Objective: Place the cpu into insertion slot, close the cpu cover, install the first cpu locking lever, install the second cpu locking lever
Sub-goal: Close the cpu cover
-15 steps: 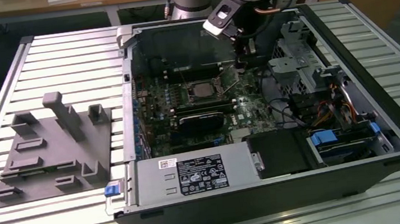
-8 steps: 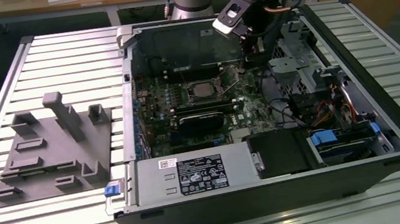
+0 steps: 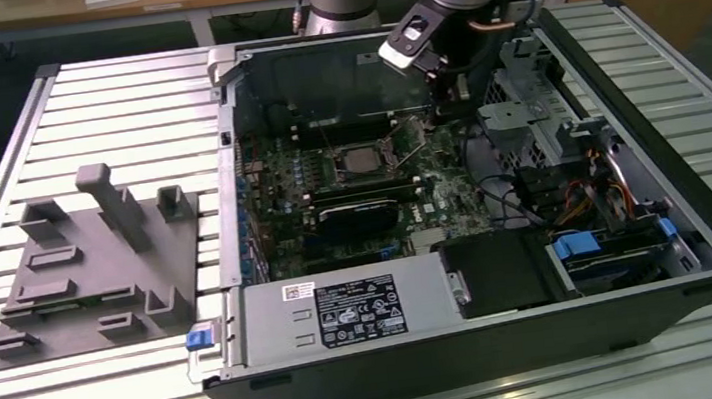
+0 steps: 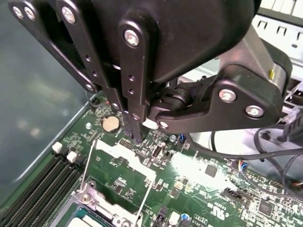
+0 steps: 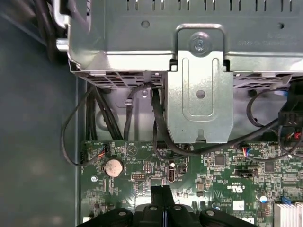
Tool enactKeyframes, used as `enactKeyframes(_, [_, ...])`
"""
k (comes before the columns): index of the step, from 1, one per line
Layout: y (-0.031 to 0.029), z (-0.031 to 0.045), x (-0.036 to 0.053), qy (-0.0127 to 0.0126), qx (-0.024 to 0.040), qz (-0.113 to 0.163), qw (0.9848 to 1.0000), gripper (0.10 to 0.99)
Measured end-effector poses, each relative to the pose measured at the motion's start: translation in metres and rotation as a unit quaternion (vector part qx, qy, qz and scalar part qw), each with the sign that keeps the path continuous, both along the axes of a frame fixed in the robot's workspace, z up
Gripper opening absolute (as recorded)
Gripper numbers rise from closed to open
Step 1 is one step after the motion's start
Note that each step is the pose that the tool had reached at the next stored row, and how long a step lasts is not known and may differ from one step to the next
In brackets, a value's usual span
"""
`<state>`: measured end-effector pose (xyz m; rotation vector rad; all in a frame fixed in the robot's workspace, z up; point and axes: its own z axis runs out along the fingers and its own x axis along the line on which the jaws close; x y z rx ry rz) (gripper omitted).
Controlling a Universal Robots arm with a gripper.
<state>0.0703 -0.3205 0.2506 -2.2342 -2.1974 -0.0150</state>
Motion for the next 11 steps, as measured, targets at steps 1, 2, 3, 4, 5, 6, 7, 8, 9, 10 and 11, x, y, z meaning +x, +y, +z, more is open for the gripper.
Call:
enactKeyframes(1, [0.0000,-0.0018,0.0000,-0.0002,0.0000,0.000,1.0000,0.106])
enactKeyframes(2, [0.0000,-0.0037,0.0000,-0.0005,0.0000,0.000,1.0000,0.106])
enactKeyframes(3, [0.0000,-0.0055,0.0000,-0.0008,0.0000,0.000,1.0000,0.106])
enactKeyframes(4, [0.0000,-0.0072,0.0000,-0.0012,0.0001,0.000,1.0000,0.106])
enactKeyframes(5, [0.0000,-0.0090,0.0000,-0.0015,0.0001,0.000,1.0000,0.106])
enactKeyframes(6, [0.0000,-0.0110,0.0000,-0.0019,0.0000,0.000,1.0000,0.106])
enactKeyframes(7, [0.0000,-0.0128,0.0000,-0.0021,0.0000,0.000,1.0000,0.106])
enactKeyframes(8, [0.0000,-0.0146,0.0000,-0.0025,0.0000,0.000,1.0000,0.106])
enactKeyframes(9, [0.0000,-0.0154,-0.0001,-0.0027,0.0001,0.000,1.0000,0.106])
enactKeyframes(10, [0.0000,-0.0154,-0.0001,-0.0027,0.0000,0.000,1.0000,0.106])
enactKeyframes(11, [0.0000,-0.0154,-0.0001,-0.0027,-0.0001,0.000,1.0000,0.106])
